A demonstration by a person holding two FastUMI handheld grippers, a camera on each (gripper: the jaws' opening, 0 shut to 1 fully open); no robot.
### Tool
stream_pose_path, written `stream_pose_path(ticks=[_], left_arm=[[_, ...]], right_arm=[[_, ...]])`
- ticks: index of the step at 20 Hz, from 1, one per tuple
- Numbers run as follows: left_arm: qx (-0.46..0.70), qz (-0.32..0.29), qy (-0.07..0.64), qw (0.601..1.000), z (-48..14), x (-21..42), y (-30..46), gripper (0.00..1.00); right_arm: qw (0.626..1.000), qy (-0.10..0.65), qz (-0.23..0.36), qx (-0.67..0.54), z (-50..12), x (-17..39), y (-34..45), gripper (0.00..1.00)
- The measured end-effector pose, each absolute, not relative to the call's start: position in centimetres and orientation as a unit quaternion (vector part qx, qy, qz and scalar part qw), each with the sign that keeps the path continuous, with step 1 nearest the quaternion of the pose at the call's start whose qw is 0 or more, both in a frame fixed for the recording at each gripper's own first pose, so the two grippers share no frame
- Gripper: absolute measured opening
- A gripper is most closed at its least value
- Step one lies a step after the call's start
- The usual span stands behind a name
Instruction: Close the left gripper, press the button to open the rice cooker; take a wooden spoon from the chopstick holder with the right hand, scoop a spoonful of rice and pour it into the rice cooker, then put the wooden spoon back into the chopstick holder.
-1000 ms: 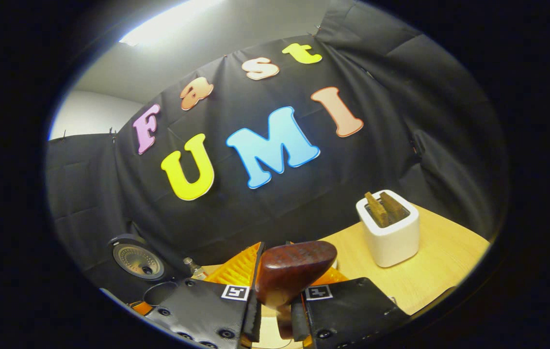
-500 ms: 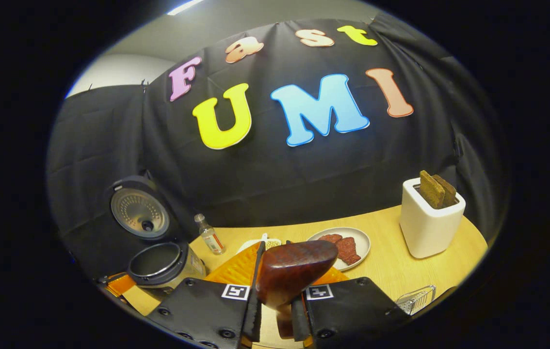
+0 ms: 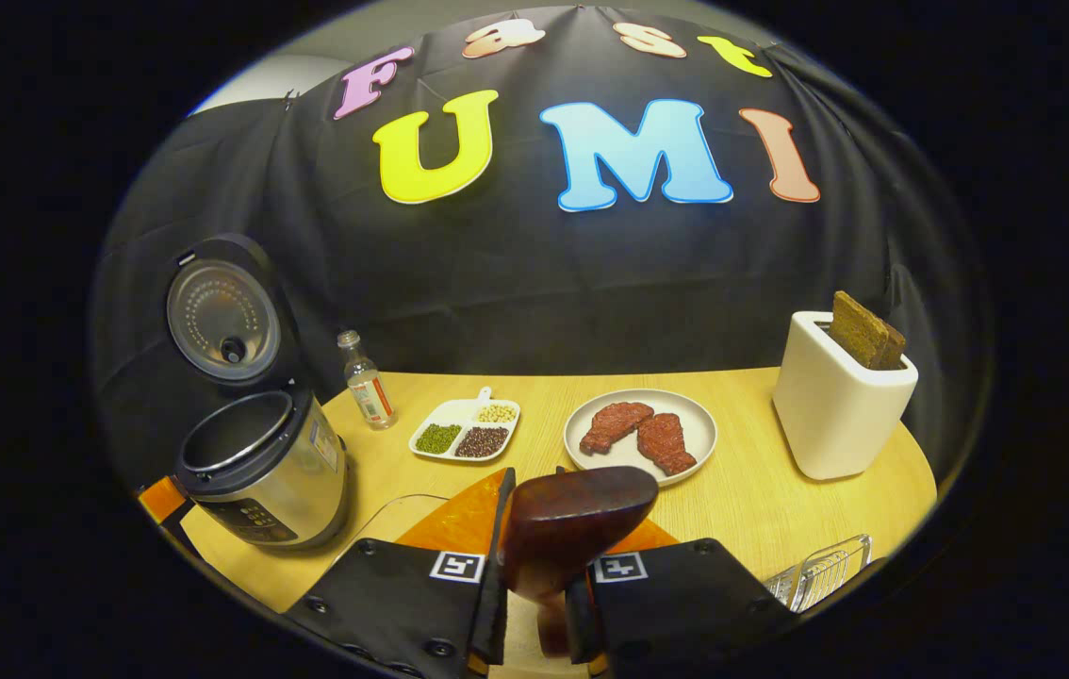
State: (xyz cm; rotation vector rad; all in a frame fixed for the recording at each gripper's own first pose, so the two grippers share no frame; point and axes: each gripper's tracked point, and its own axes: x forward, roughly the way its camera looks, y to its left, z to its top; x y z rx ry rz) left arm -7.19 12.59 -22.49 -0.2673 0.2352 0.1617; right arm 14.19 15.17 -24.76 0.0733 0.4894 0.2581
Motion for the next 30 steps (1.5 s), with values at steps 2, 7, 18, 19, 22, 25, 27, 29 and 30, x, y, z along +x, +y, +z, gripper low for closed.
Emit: stream_pose_path(ticks=[2, 7, 18, 19, 22, 25, 27, 29, 30], left_arm=[[-0.139, 0.085, 0.121, 0.979, -23.0, -7.2, 13.2, 0.84], [-0.148, 0.088, 0.118, 0.978, -22.9, -7.9, 13.4, 0.85], [-0.113, 0.087, 0.098, 0.985, -21.1, -8.8, 13.0, 0.85], [-0.109, 0.087, 0.096, 0.986, -20.7, -8.8, 12.9, 0.85], [-0.106, 0.084, 0.092, 0.987, -20.2, -8.9, 12.6, 0.85], [-0.106, 0.089, 0.091, 0.986, -20.0, -9.4, 12.9, 0.84], [-0.114, 0.091, 0.089, 0.985, -19.7, -9.6, 13.1, 0.84], [-0.114, 0.093, 0.085, 0.985, -19.4, -9.4, 13.3, 0.84], [-0.112, 0.093, 0.084, 0.986, -19.4, -9.5, 13.2, 0.85]], right_arm=[[0.962, 0.240, 0.127, 0.033, -24.6, 14.4, 15.3, 0.28], [0.955, 0.259, 0.139, 0.040, -25.9, 13.9, 15.9, 0.28], [0.923, 0.311, 0.175, 0.145, -26.8, 12.1, 19.2, 0.27], [0.917, 0.315, 0.182, 0.163, -26.7, 12.0, 19.7, 0.28], [0.909, 0.321, 0.176, 0.198, -26.7, 12.3, 19.7, 0.27], [0.896, 0.326, 0.169, 0.250, -26.5, 12.2, 19.2, 0.24], [0.890, 0.323, 0.166, 0.275, -26.2, 12.1, 18.8, 0.28], [0.884, 0.317, 0.157, 0.304, -25.9, 12.3, 18.1, 0.24], [0.878, 0.316, 0.154, 0.325, -25.7, 12.3, 17.7, 0.24]])
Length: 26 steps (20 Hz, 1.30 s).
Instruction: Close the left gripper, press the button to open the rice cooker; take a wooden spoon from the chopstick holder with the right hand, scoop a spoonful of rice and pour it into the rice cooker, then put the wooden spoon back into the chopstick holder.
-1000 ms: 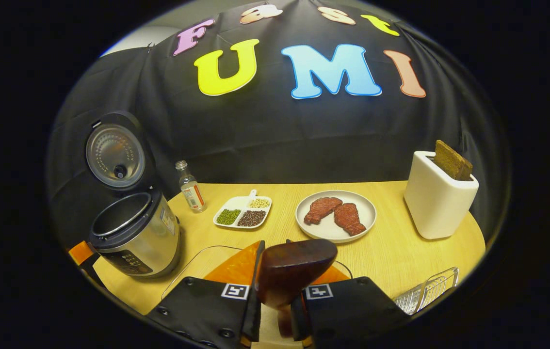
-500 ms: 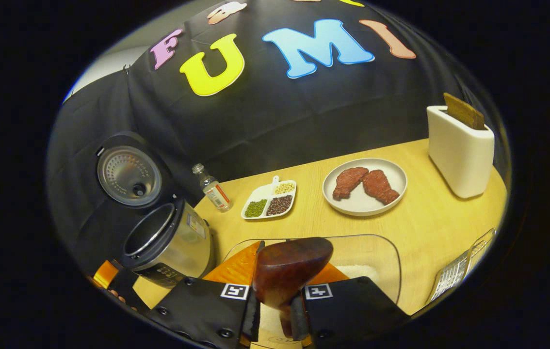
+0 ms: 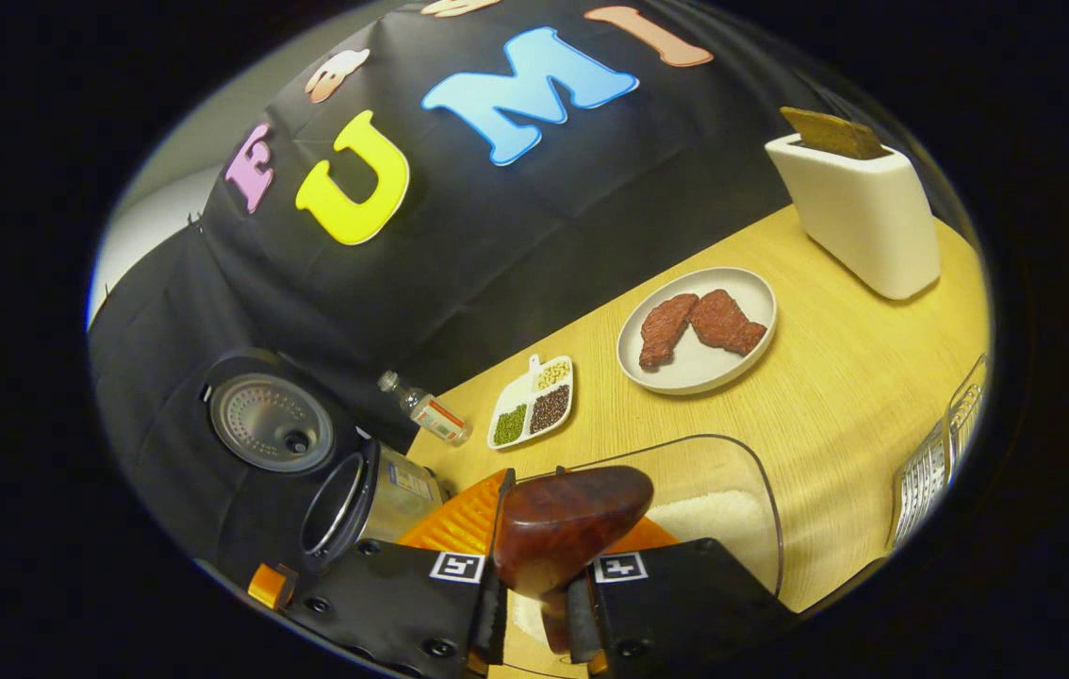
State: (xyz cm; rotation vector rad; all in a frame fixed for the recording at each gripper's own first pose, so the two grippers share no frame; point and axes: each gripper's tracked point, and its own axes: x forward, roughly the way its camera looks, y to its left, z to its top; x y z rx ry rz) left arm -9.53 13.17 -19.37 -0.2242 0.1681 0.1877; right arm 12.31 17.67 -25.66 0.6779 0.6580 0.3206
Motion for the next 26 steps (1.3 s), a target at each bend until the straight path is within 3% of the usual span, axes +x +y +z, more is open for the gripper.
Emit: stream_pose_path(ticks=[10, 11, 13, 14, 20, 26], left_arm=[[-0.105, 0.102, 0.074, 0.987, -18.7, -9.8, 13.5, 0.85], [-0.104, 0.103, 0.073, 0.986, -18.6, -9.9, 13.6, 0.85], [-0.103, 0.105, 0.074, 0.986, -18.6, -9.9, 13.8, 0.85], [-0.102, 0.105, 0.074, 0.986, -18.6, -10.2, 13.9, 0.85], [-0.102, 0.121, 0.075, 0.985, -18.3, -11.4, 15.8, 0.85], [-0.099, 0.138, 0.066, 0.983, -17.3, -13.3, 18.2, 0.85]], right_arm=[[0.837, 0.272, 0.085, 0.467, -23.6, 14.2, 10.9, 0.24], [0.833, 0.269, 0.081, 0.477, -23.3, 14.3, 10.4, 0.27], [0.823, 0.265, 0.074, 0.498, -22.9, 14.8, 10.1, 0.24], [0.818, 0.260, 0.073, 0.508, -22.5, 15.1, 9.9, 0.27], [0.789, 0.235, 0.081, 0.562, -19.7, 16.2, 11.4, 0.24], [0.776, 0.223, 0.107, 0.580, -16.2, 17.3, 15.7, 0.27]])
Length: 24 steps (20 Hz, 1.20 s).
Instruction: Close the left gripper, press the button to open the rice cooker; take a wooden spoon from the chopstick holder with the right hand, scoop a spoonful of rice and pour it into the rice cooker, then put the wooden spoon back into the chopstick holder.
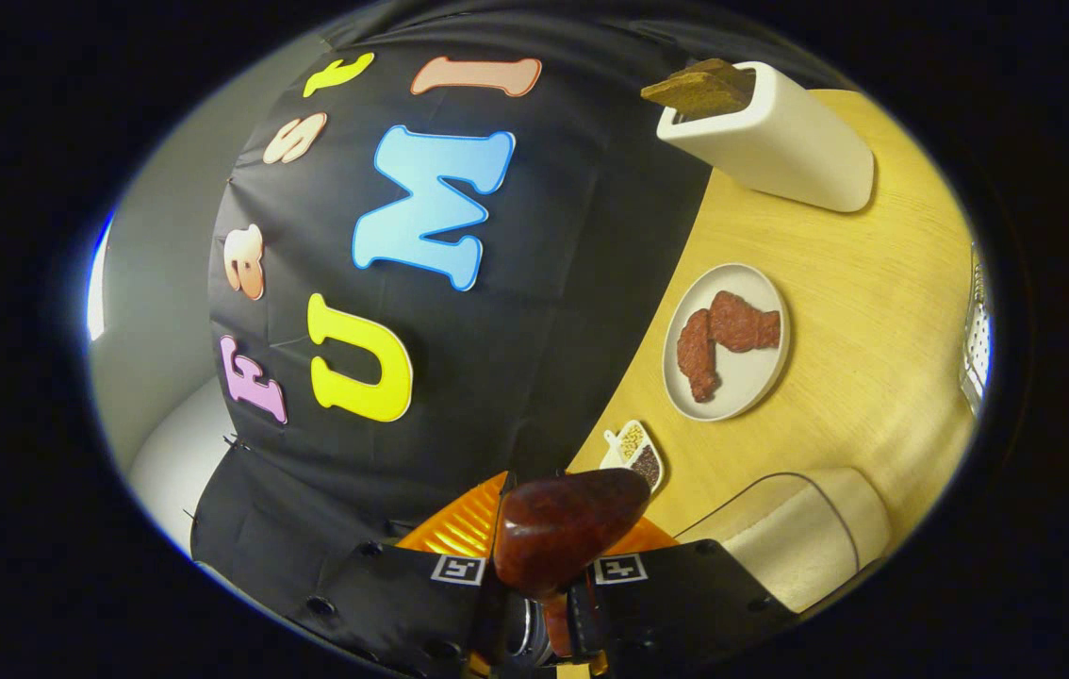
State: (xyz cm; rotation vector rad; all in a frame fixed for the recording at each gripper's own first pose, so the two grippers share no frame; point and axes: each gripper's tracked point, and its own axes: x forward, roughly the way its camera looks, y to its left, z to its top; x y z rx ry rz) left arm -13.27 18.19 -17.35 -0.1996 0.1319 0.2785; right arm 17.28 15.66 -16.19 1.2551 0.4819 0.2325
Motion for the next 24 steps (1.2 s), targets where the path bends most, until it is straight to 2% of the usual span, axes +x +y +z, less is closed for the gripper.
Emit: stream_pose_path(ticks=[7, 8, 10, 12, 15, 16, 17, 18, 20, 21, 23, 24], left_arm=[[-0.094, 0.159, 0.057, 0.981, -16.6, -15.3, 21.1, 0.84], [-0.095, 0.162, 0.057, 0.981, -16.5, -15.7, 21.4, 0.84], [-0.093, 0.172, 0.060, 0.979, -16.5, -16.5, 22.3, 0.84], [-0.092, 0.182, 0.059, 0.977, -16.4, -17.5, 23.2, 0.84], [-0.094, 0.196, 0.055, 0.975, -16.0, -18.2, 23.8, 0.84], [-0.095, 0.198, 0.054, 0.974, -16.0, -18.5, 24.1, 0.84], [-0.096, 0.200, 0.055, 0.974, -16.0, -18.7, 24.4, 0.84], [-0.096, 0.202, 0.055, 0.973, -15.9, -19.0, 24.6, 0.84], [-0.092, 0.208, 0.055, 0.972, -15.9, -19.2, 25.1, 0.84], [-0.092, 0.211, 0.055, 0.972, -15.8, -19.2, 25.4, 0.84], [-0.093, 0.215, 0.056, 0.971, -15.9, -19.2, 25.7, 0.84], [-0.092, 0.217, 0.058, 0.970, -16.0, -19.2, 25.9, 0.84]], right_arm=[[0.785, 0.227, 0.157, 0.554, -12.1, 18.5, 23.8, 0.27], [0.784, 0.231, 0.166, 0.552, -11.5, 18.6, 25.3, 0.23], [0.777, 0.238, 0.190, 0.551, -10.2, 18.7, 28.3, 0.23], [0.776, 0.243, 0.210, 0.543, -9.1, 19.1, 31.0, 0.27], [0.790, 0.246, 0.223, 0.516, -8.6, 19.9, 34.7, 0.27], [0.792, 0.246, 0.225, 0.511, -8.4, 20.3, 36.0, 0.23], [0.796, 0.249, 0.231, 0.501, -8.2, 20.6, 37.3, 0.27], [0.801, 0.254, 0.241, 0.486, -7.9, 20.6, 38.6, 0.23], [0.820, 0.253, 0.249, 0.449, -7.8, 20.8, 40.3, 0.27], [0.830, 0.248, 0.249, 0.433, -7.7, 20.9, 40.9, 0.23], [0.840, 0.242, 0.256, 0.413, -7.7, 20.9, 42.4, 0.23], [0.842, 0.241, 0.265, 0.404, -7.6, 20.9, 43.2, 0.27]])
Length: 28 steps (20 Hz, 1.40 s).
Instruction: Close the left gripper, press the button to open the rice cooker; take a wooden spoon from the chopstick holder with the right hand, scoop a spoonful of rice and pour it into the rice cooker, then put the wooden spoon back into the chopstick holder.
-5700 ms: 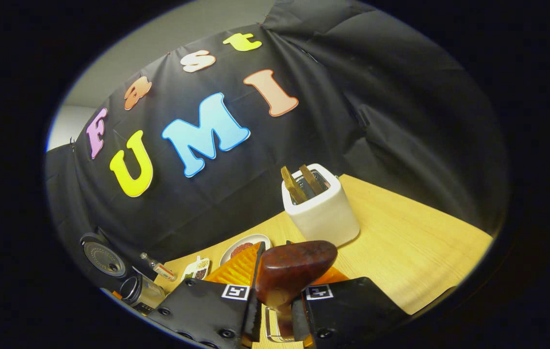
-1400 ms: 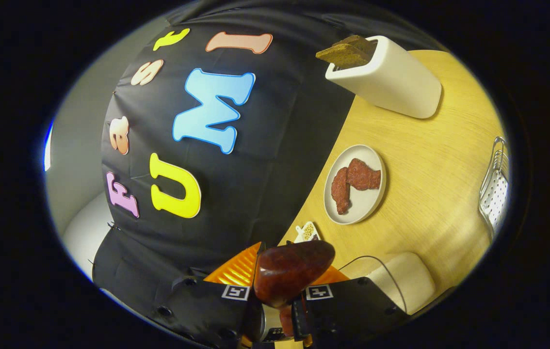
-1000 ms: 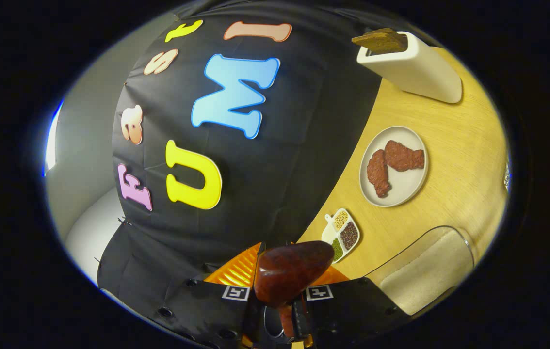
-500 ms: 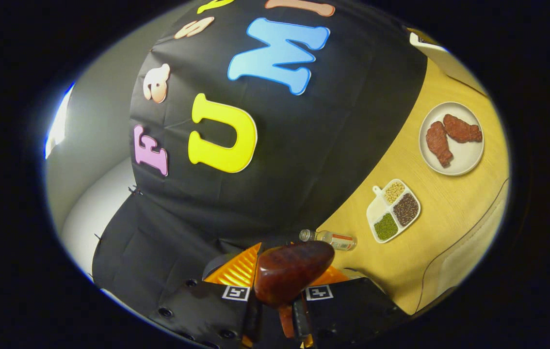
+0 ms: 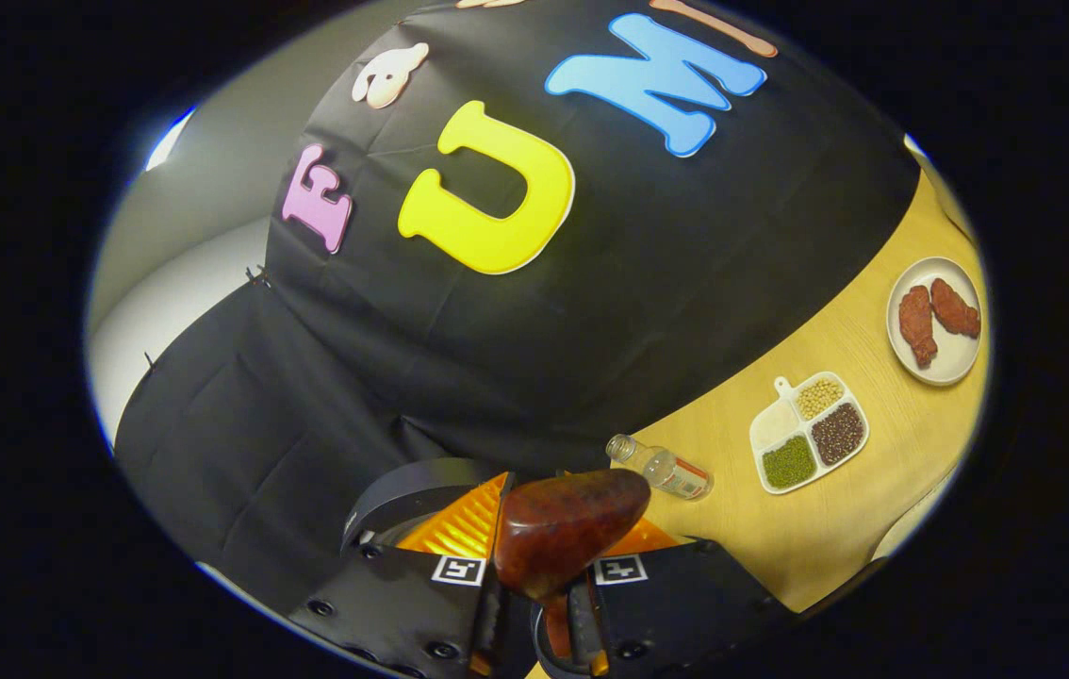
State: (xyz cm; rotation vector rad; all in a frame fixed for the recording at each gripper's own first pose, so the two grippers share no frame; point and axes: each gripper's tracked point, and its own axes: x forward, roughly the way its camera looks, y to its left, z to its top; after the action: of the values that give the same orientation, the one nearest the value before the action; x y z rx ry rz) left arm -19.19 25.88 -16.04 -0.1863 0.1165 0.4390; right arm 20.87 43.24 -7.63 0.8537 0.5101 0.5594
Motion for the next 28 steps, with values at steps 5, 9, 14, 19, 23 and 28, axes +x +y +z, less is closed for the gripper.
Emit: stream_pose_path(ticks=[5, 9, 14, 19, 23, 28], left_arm=[[-0.091, 0.227, 0.063, 0.967, -16.4, -19.3, 26.7, 0.85], [-0.095, 0.235, 0.069, 0.965, -16.7, -19.5, 26.9, 0.85], [-0.087, 0.239, 0.070, 0.965, -16.8, -19.6, 27.4, 0.84], [-0.077, 0.239, 0.068, 0.965, -16.2, -20.3, 27.4, 0.84], [-0.071, 0.240, 0.069, 0.966, -16.0, -20.3, 27.5, 0.85], [-0.073, 0.238, 0.069, 0.966, -16.1, -20.2, 27.3, 0.84]], right_arm=[[0.885, 0.212, 0.272, 0.312, -7.7, 21.3, 45.2, 0.27], [0.892, 0.210, 0.293, 0.272, -8.0, 20.5, 47.4, 0.27], [0.904, 0.213, 0.311, 0.200, -9.1, 19.8, 49.6, 0.24], [0.915, 0.184, 0.330, 0.141, -8.8, 18.9, 50.9, 0.27], [0.922, 0.160, 0.342, 0.081, -9.1, 18.0, 51.6, 0.27], [0.920, 0.142, 0.360, 0.057, -9.2, 18.0, 52.0, 0.24]])
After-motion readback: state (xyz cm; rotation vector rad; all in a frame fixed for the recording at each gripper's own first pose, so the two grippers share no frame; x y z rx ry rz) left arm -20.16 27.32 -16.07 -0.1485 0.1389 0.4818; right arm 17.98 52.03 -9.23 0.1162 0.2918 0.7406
